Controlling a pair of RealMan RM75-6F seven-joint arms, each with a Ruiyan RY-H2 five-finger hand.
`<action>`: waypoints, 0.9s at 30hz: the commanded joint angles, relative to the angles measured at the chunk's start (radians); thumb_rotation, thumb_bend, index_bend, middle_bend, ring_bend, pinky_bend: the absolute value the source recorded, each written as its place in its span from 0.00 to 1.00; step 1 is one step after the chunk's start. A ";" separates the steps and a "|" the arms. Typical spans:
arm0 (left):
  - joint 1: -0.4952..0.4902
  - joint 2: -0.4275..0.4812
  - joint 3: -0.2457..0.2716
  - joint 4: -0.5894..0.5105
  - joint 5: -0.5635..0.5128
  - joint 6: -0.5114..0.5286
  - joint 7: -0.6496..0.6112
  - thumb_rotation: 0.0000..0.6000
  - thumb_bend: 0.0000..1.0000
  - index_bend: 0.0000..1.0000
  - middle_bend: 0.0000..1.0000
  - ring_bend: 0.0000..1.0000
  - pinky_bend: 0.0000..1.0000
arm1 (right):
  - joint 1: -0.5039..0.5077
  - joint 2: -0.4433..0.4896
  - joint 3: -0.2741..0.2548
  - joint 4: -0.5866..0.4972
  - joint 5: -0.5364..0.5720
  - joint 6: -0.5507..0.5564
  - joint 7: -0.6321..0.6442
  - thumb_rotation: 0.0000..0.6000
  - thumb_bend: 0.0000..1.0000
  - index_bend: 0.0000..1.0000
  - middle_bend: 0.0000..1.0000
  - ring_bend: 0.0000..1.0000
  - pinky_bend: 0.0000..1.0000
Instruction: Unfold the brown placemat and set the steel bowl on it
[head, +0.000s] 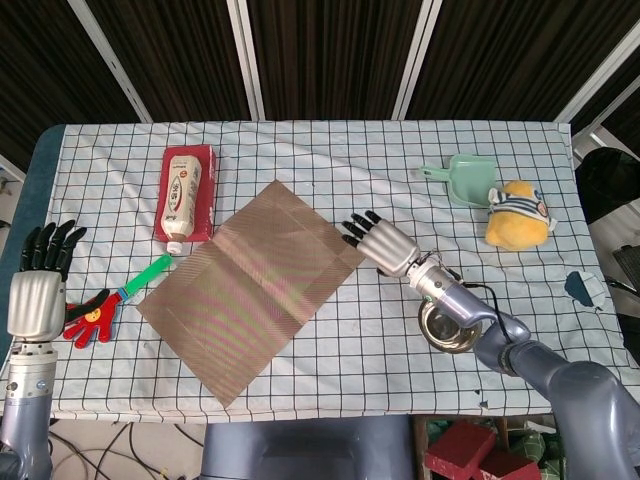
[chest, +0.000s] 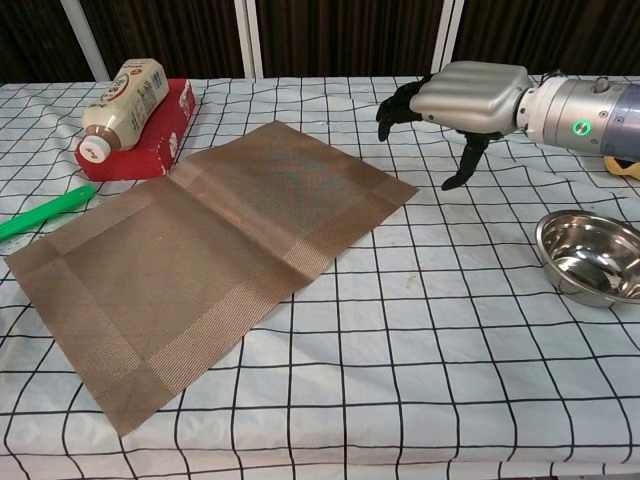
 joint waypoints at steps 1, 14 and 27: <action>0.002 0.001 -0.004 0.000 -0.004 0.000 -0.002 1.00 0.06 0.13 0.07 0.00 0.00 | 0.014 -0.052 -0.009 0.072 0.009 0.005 0.042 1.00 0.00 0.25 0.12 0.10 0.20; 0.000 0.001 -0.013 -0.001 -0.017 -0.012 -0.005 1.00 0.06 0.12 0.07 0.00 0.00 | 0.030 -0.151 -0.025 0.228 0.029 0.019 0.126 1.00 0.00 0.25 0.12 0.10 0.20; -0.001 0.007 -0.020 -0.006 -0.029 -0.024 -0.023 1.00 0.06 0.11 0.07 0.00 0.00 | 0.047 -0.224 -0.061 0.337 0.024 -0.012 0.172 1.00 0.00 0.25 0.12 0.10 0.20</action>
